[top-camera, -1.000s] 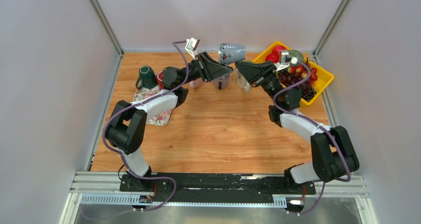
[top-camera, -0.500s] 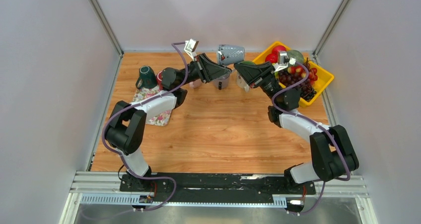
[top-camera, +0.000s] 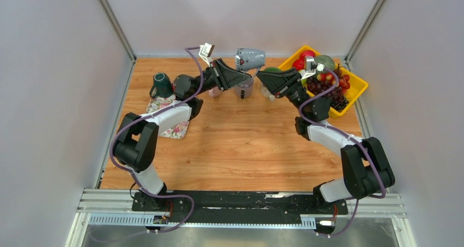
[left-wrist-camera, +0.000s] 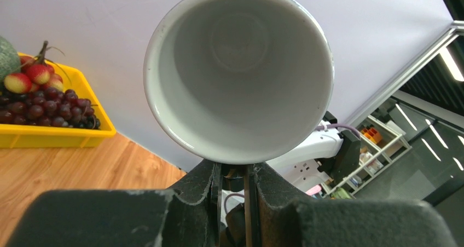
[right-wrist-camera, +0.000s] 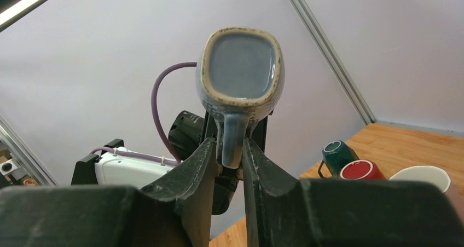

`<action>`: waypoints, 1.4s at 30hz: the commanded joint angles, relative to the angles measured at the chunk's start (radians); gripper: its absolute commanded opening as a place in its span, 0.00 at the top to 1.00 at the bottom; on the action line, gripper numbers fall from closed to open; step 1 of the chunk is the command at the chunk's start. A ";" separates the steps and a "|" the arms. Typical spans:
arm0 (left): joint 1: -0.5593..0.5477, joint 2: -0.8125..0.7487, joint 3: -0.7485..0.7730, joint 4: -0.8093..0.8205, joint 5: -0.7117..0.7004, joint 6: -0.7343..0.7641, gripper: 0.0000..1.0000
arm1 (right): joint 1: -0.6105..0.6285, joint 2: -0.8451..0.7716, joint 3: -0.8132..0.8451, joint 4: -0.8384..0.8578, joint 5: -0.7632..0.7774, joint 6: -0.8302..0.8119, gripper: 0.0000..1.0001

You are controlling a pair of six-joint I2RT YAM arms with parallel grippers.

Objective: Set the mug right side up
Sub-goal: Place the cup at the center of the board.

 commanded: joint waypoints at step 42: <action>0.155 -0.443 -0.061 -1.070 -0.074 0.922 1.00 | -0.243 -0.251 0.058 -0.489 -0.281 -0.555 0.00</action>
